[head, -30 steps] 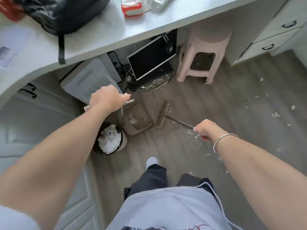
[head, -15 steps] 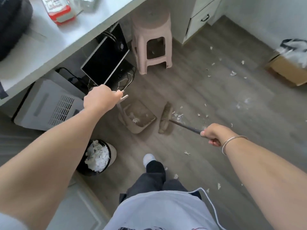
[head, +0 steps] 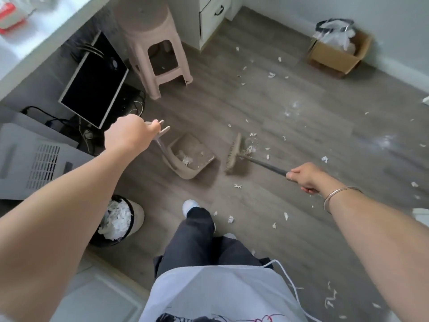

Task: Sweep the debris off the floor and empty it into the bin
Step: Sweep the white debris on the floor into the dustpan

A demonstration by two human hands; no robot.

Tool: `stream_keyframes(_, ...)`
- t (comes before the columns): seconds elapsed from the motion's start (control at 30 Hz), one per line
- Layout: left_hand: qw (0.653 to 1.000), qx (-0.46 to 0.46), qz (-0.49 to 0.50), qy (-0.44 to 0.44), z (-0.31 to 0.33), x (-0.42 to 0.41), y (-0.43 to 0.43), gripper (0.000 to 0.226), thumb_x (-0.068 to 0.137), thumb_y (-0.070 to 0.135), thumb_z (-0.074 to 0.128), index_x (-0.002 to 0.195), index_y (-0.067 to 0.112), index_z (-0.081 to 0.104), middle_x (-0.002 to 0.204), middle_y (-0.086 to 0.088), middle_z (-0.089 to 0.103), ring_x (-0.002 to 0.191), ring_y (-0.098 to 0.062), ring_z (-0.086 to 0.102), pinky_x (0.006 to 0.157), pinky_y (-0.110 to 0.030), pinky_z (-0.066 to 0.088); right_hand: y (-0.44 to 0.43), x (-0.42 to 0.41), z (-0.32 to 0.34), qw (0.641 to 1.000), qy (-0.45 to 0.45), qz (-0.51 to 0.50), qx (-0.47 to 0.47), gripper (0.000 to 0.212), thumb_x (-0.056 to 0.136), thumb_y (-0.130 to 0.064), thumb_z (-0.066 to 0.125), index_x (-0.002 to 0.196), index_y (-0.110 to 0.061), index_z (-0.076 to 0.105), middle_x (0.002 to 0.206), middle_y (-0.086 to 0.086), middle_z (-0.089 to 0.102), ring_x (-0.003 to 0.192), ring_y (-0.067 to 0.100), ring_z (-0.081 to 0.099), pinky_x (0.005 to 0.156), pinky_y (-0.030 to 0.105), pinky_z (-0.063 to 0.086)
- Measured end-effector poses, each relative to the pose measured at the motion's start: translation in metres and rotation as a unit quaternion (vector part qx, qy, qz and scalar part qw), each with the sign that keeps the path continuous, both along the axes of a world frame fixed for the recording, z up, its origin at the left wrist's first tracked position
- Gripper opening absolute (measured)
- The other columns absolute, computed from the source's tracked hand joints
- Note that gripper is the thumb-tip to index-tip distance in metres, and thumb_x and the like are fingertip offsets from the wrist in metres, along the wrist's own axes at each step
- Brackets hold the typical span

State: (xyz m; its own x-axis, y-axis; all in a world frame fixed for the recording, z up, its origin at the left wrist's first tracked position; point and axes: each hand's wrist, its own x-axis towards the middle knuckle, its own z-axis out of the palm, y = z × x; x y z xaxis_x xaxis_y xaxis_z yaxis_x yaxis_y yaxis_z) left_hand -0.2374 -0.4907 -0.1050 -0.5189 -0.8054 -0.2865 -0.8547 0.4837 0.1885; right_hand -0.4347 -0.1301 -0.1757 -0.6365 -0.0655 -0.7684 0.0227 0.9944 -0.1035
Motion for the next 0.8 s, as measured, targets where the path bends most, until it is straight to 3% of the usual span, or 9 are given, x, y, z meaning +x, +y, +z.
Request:
stream_keyframes(0.07,1.0,0.002,-0.003,0.007,0.007,0.007,0.012,0.043,0.089,0.054,0.046,0.08,0.017,0.067,0.072,-0.006,0.056,0.073,-0.031,0.057,0.068,-0.033,0.042,0.002,0.009,0.017,1.0,-0.012,0.002,-0.013,0.039,0.095,-0.03,0.057,0.133,-0.024,0.058,0.04,0.001,0.05,0.026,0.012,0.042,0.038,0.017,0.036)
stream_keyframes(0.13,1.0,0.009,-0.005,0.014,0.014,0.012,0.021,0.044,0.091,0.053,0.046,0.077,0.015,0.064,0.067,-0.004,0.053,0.071,-0.031,0.057,0.068,-0.032,0.042,0.005,0.018,0.031,0.999,-0.024,0.01,-0.019,0.039,0.096,-0.03,0.057,0.135,-0.023,0.056,0.039,0.001,0.048,0.017,0.008,0.035,0.035,0.013,0.031)
stream_keyframes(0.23,1.0,0.001,-0.007,0.014,0.022,0.014,0.025,0.045,0.091,0.051,0.046,0.077,0.012,0.063,0.069,-0.005,0.055,0.071,-0.031,0.056,0.069,-0.033,0.043,0.007,0.032,0.042,0.998,-0.042,0.034,-0.023,0.038,0.094,-0.029,0.06,0.132,-0.023,0.059,0.055,0.005,0.046,0.023,0.01,0.037,0.039,0.016,0.033)
stream_keyframes(0.37,1.0,-0.007,-0.026,0.01,0.024,0.016,0.02,0.045,0.09,0.051,0.046,0.077,0.011,0.062,0.08,-0.01,0.06,0.076,-0.033,0.06,0.071,-0.034,0.044,0.016,0.056,0.037,0.995,-0.089,0.035,-0.016,0.034,0.092,-0.029,0.062,0.123,-0.017,0.065,0.058,0.009,0.046,0.044,0.019,0.037,0.044,0.02,0.032)
stream_keyframes(0.57,0.997,0.006,-0.071,0.006,0.016,0.026,0.011,0.038,0.092,0.051,0.046,0.079,0.019,0.062,0.091,-0.013,0.064,0.09,-0.037,0.063,0.082,-0.039,0.048,0.024,0.117,0.024,0.995,-0.094,0.011,-0.015,0.038,0.091,-0.031,0.062,0.128,-0.026,0.062,0.054,0.009,0.047,0.039,0.018,0.035,0.042,0.019,0.031)
stream_keyframes(0.7,0.992,0.002,-0.123,-0.013,0.012,0.028,0.006,0.044,0.092,0.052,0.045,0.084,0.015,0.065,0.094,-0.014,0.065,0.089,-0.037,0.062,0.079,-0.038,0.046,0.027,0.157,0.011,0.995,-0.09,-0.033,-0.008,0.04,0.091,-0.032,0.062,0.131,-0.029,0.059,0.061,0.005,0.057,0.027,0.011,0.039,0.038,0.013,0.034)
stream_keyframes(0.77,0.99,0.0,-0.14,-0.014,0.011,0.025,0.007,0.043,0.092,0.052,0.044,0.083,0.013,0.062,0.097,-0.016,0.065,0.092,-0.038,0.061,0.08,-0.038,0.045,0.03,0.17,0.004,0.996,-0.076,-0.038,0.018,0.04,0.089,-0.034,0.061,0.129,-0.032,0.061,0.073,0.004,0.069,0.038,0.014,0.05,0.052,0.017,0.046)
stream_keyframes(0.8,0.989,0.001,-0.149,-0.015,0.01,0.024,0.009,0.043,0.091,0.051,0.044,0.083,0.013,0.062,0.098,-0.016,0.065,0.092,-0.038,0.061,0.08,-0.038,0.045,0.034,0.177,0.0,0.997,-0.065,-0.027,0.042,0.04,0.088,-0.038,0.06,0.128,-0.035,0.061,0.066,0.003,0.068,0.047,0.018,0.054,0.063,0.021,0.049)
